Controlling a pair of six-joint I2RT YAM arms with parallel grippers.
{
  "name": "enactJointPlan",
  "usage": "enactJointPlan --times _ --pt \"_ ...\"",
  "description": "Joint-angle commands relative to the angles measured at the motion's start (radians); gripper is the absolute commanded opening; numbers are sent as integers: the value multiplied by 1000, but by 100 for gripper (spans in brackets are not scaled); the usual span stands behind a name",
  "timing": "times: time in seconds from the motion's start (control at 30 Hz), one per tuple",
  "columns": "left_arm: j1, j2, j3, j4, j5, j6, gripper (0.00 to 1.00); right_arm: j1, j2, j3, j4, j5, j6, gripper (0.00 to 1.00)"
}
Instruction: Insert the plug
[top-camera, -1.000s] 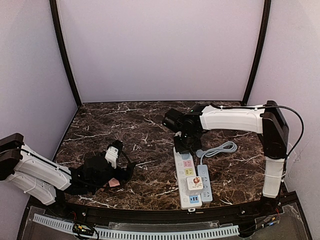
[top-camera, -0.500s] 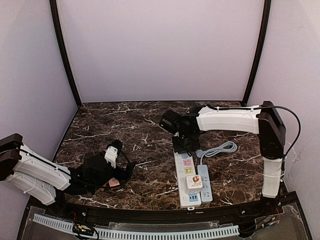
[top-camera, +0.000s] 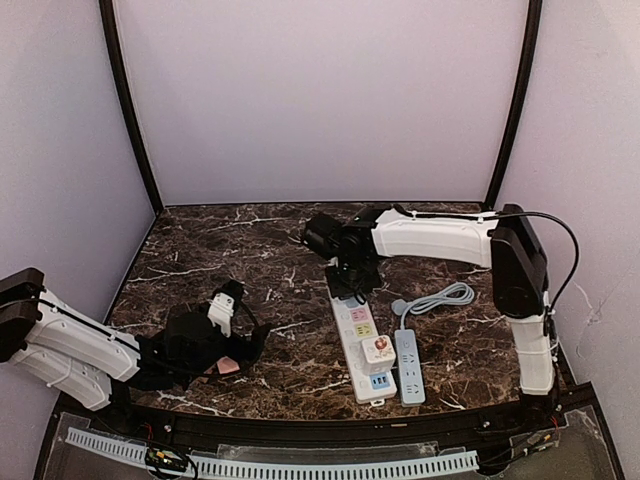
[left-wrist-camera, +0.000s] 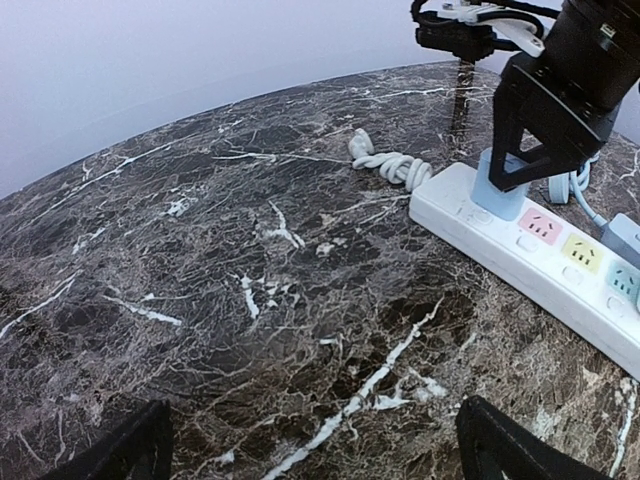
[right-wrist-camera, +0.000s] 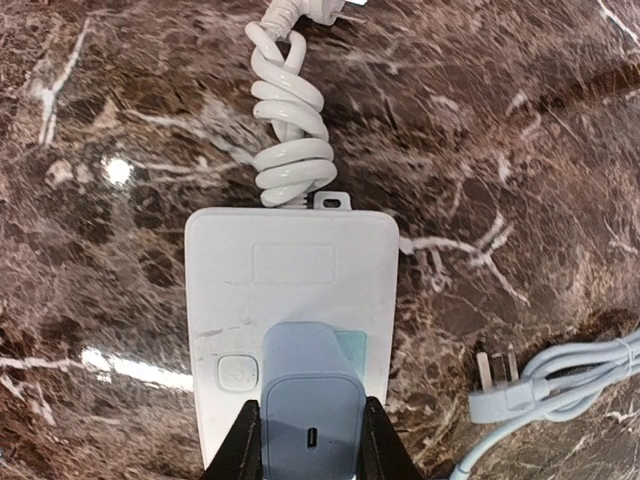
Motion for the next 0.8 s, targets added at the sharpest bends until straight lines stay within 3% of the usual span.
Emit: enactJointPlan --times 0.0,0.13,0.3,0.4,0.57,0.77 --pt "5 -29 -18 -4 -16 1 99 19 201 81 105 -120 -40 0" --pt "5 -37 -21 -18 -22 -4 99 21 272 209 73 -91 -65 0" --pt "5 -49 -25 -29 -23 -10 99 20 282 254 63 -81 -104 0" --pt "5 -56 -28 -40 -16 -15 99 26 257 247 76 -90 -136 19" --pt "6 -82 -31 -58 -2 -23 99 57 221 257 77 -84 -197 67" --pt "6 -118 -21 -127 20 -35 98 90 173 265 60 -52 -231 93"
